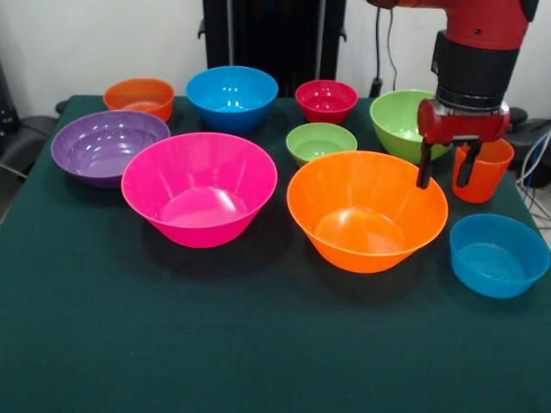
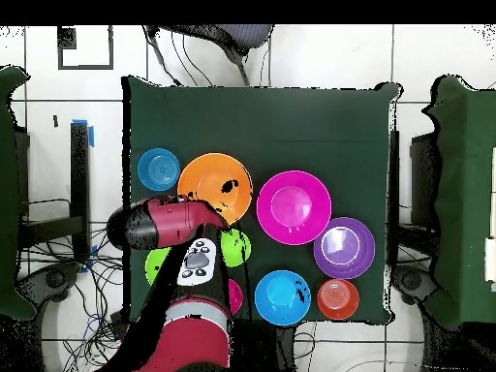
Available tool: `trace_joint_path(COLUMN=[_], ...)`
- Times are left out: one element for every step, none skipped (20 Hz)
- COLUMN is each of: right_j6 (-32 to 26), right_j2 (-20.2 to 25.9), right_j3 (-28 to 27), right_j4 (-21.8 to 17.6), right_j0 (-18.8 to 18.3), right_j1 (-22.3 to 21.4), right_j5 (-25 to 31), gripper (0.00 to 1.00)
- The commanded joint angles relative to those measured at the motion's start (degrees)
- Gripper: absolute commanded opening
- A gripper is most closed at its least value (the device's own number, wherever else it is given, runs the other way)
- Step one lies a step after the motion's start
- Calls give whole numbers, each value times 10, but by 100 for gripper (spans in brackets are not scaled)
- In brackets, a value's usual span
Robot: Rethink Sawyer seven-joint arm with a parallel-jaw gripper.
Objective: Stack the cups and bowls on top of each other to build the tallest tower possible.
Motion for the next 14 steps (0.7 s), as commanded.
trace_joint_path(right_j6=[87, 87, 88, 90, 91, 92, 94, 94, 94, 92, 93, 92, 86, 85], right_j2=[41, 41, 41, 40, 39, 38, 37, 37, 34, 31, 27, 27, 32, 33], right_j3=[6, 5, 5, 6, 7, 8, 10, 12, 11, 10, 10, 10, 11, 11], right_j4=[-4, -4, -4, -3, -2, 0, 1, 2, 2, 2, 0, 0, 0, 0], right_j0=[-12, -12, -11, -10, -8, -7, -5, -5, -2, 1, 4, 5, 1, 0], right_j1=[55, 57, 58, 58, 59, 58, 57, 56, 55, 55, 55, 55, 55, 55], right_j5=[-47, -50, -52, -53, -54, -55, -57, -57, -56, -49, -57, -57, -47, -46], gripper=[100, 100, 100, 100, 100, 100, 100, 100, 100, 100, 100, 100, 0, 0])
